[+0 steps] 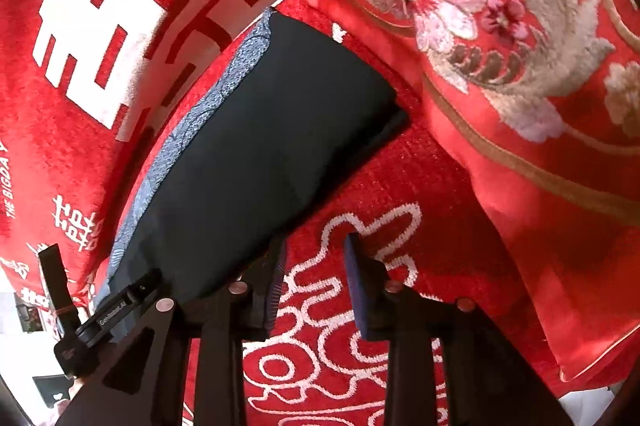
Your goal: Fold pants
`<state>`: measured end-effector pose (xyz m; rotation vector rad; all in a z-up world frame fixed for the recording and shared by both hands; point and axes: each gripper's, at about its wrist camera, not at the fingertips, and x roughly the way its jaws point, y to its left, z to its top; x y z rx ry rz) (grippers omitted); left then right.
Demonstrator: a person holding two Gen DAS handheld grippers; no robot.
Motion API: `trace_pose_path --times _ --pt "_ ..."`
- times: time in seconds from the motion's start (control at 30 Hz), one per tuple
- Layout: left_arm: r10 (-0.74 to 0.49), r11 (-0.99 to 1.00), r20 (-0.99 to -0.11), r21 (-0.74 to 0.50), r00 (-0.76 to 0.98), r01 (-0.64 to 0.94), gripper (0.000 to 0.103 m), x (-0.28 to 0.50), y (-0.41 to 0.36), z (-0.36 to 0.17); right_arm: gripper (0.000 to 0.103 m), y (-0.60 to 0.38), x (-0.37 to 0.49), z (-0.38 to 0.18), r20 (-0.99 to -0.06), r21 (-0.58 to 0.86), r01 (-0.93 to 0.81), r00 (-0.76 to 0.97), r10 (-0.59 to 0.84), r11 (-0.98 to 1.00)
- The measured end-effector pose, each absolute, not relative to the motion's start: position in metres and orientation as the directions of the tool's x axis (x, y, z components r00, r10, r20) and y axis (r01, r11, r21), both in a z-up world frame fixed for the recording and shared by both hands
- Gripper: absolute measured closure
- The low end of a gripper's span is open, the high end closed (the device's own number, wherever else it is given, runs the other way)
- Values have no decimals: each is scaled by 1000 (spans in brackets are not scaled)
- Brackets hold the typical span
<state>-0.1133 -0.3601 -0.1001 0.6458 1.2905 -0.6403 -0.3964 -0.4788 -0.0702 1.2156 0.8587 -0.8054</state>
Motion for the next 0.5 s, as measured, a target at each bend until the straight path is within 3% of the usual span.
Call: trace_pose_path --times 0.4,0.5 --pt "-62 662 -983 89 173 744 0 -115 -362 -99 70 -476 -403 -78 -815 572 815 578 -48 98" --pt "-60 660 -982 95 178 745 0 -116 -364 -98 65 -476 -409 -83 -782 618 784 620 -58 58"
